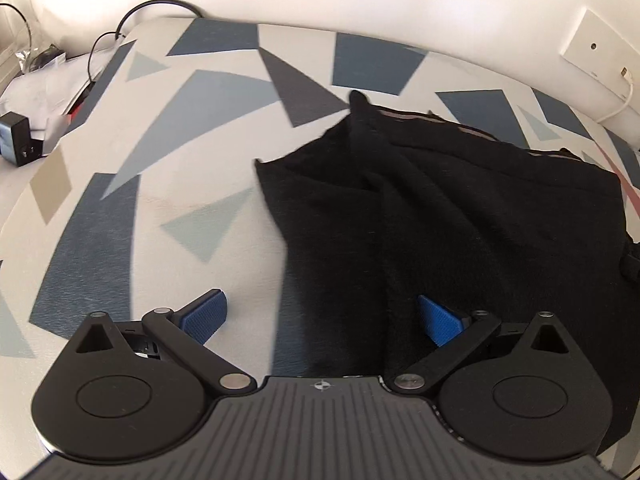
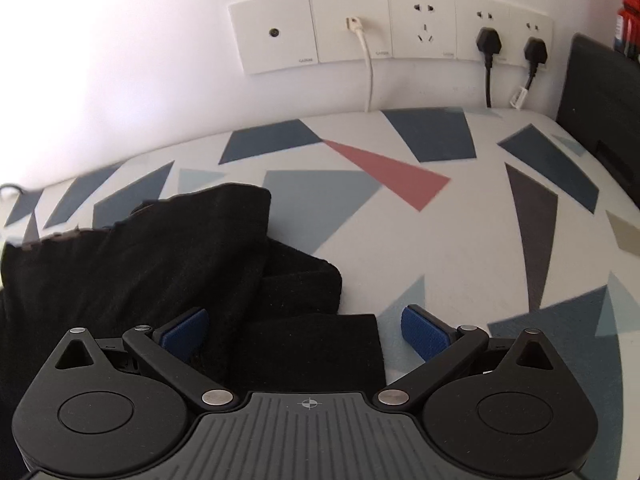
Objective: Fold clothes
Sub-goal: 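Grasp the folded black shirt with both grippers and lift it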
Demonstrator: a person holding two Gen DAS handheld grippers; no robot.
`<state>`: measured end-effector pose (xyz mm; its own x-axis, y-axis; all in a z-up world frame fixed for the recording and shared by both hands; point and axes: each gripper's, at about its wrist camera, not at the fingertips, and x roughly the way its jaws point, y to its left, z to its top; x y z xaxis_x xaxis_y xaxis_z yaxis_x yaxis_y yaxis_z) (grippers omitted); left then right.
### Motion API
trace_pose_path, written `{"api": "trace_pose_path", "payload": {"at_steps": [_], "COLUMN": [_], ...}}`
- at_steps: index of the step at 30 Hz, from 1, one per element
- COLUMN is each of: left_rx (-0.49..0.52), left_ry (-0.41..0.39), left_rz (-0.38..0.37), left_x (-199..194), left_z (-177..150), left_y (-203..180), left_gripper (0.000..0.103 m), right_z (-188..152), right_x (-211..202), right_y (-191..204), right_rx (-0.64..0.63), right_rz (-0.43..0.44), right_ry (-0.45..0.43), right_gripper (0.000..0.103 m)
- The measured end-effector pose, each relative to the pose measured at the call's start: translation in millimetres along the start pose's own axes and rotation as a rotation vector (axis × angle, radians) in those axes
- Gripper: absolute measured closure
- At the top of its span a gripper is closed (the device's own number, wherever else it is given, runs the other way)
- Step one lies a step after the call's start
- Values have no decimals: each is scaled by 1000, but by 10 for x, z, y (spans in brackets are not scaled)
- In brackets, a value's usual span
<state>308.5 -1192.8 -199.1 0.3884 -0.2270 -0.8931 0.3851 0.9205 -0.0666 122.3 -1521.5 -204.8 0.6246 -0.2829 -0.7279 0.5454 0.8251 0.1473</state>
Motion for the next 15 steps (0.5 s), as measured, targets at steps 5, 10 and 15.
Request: {"api": "trace_pose_path", "payload": {"at_steps": [5,10,15], "left_rx": [36,55,97], "left_ry": [8,1,-10], "left_rz": [-4,-18,-102], "left_x": [30,45,-88], "left_z": [19,17,-16], "left_y": [-148,-202,-305], "left_gripper": [0,4,68], "right_z": [-82,-150,-118], "right_x": [-8,-26,-99], "right_y": [177,501,645], "right_rx": [-100,-232,-213], "right_rz": [82,132,210], "right_ry": [19,25,35], "right_gripper": [1,14,71]}}
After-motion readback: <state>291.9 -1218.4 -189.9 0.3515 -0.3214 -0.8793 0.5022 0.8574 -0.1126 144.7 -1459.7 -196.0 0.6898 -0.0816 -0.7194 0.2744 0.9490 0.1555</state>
